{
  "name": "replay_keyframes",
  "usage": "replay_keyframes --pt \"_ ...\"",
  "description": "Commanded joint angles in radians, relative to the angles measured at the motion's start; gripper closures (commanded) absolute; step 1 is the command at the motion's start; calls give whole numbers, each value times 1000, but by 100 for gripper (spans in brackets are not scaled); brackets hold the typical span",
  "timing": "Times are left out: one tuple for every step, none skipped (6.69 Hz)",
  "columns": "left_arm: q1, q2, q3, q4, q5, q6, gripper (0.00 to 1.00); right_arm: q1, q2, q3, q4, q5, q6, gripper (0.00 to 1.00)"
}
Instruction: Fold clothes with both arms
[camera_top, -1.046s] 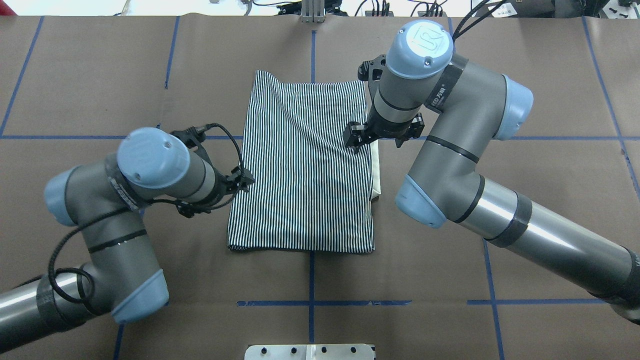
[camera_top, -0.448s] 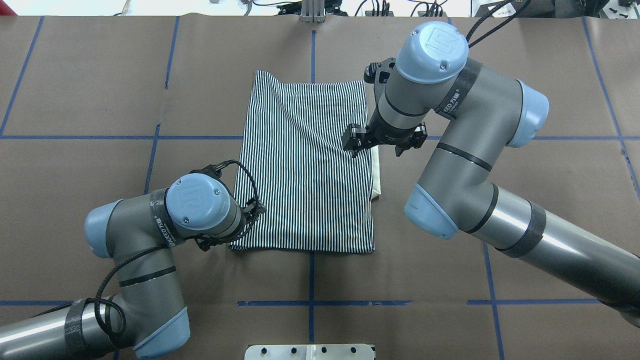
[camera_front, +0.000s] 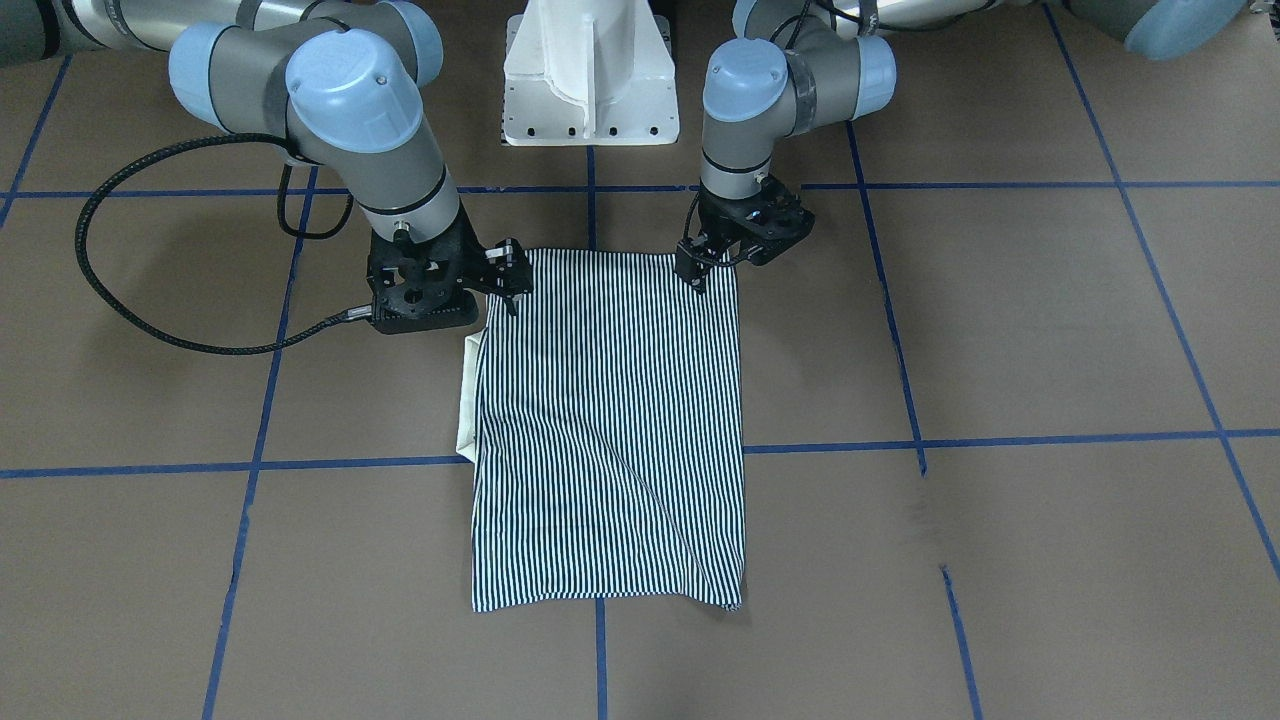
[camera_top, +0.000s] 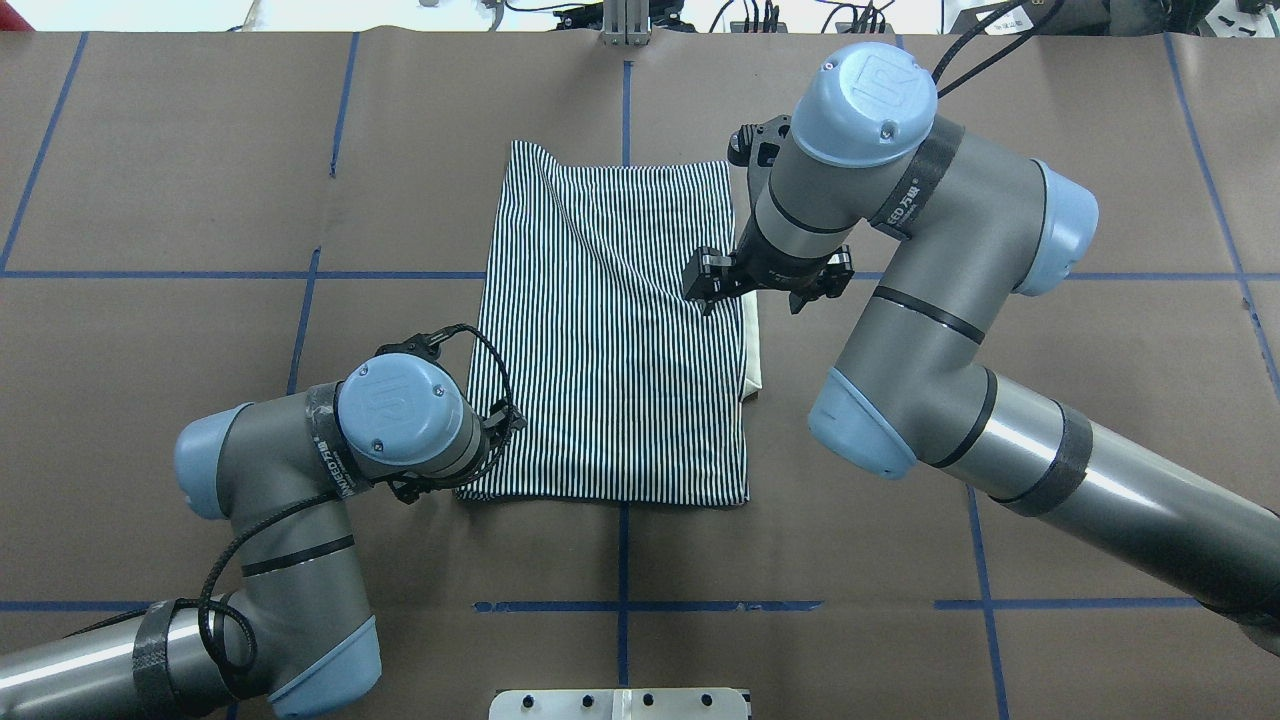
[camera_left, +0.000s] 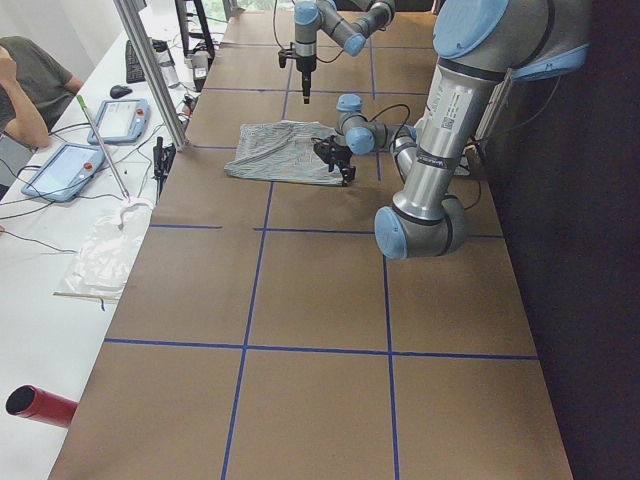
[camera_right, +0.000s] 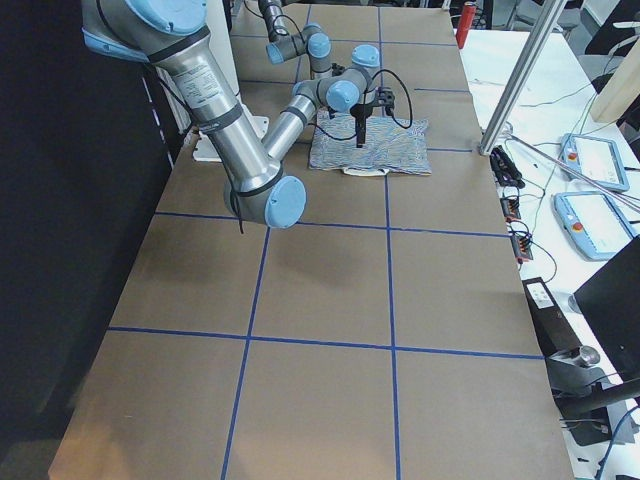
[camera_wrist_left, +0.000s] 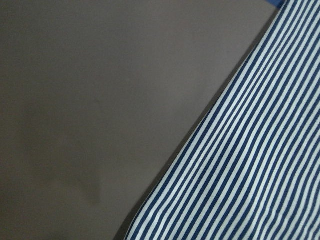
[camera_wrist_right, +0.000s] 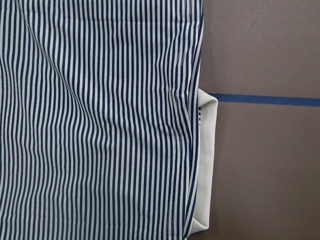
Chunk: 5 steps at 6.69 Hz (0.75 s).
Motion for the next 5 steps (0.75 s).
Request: replay_keyframes --pt "16 -2 1 0 0 -1 15 0 -9 0 3 0 -1 0" --pt "21 -2 1 -1 0 -1 15 0 -9 0 3 0 -1 0" --pt "23 -1 1 -1 0 -2 15 0 -9 0 3 -1 -1 0" --pt "23 -4 1 0 0 -5 25 0 -7 0 3 0 -1 0" --pt "23 -4 1 0 0 -20 50 0 -7 0 3 0 -1 0"
